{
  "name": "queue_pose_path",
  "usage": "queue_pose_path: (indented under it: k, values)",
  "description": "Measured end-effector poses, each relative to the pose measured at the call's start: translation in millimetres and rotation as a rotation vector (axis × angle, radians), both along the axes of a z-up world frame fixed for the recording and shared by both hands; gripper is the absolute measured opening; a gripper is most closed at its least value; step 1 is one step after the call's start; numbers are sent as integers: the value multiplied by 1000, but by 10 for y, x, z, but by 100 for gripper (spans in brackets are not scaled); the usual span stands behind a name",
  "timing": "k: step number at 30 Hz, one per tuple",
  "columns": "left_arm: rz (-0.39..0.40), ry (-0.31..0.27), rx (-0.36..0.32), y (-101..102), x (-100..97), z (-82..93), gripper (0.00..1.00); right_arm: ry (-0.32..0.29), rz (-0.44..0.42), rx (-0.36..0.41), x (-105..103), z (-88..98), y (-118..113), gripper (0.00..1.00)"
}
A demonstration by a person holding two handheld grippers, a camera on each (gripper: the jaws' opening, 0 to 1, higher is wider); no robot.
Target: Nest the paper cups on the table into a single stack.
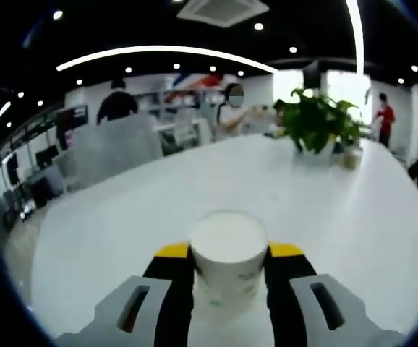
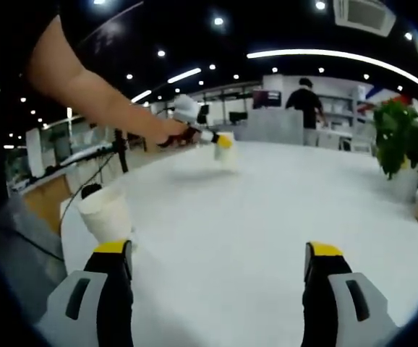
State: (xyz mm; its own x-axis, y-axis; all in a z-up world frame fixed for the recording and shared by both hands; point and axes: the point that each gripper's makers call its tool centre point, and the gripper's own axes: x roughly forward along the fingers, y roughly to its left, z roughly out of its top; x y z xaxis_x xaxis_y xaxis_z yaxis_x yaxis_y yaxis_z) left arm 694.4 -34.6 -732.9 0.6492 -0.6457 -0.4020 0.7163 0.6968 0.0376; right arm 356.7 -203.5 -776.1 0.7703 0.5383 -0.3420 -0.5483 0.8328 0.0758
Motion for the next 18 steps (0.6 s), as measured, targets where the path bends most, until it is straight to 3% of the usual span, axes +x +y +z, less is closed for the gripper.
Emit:
queue_pose_path:
  k: [5, 11, 18]
  values:
    - [-30, 27, 14, -32, 1, 184, 36, 3, 8, -2, -20, 2, 15, 98]
    - [-34, 13, -22, -91, 66, 498, 36, 6, 14, -9, -13, -5, 0, 98]
    - [-63, -12, -2, -126, 86, 736, 35, 0, 21, -34, 35, 34, -53, 100]
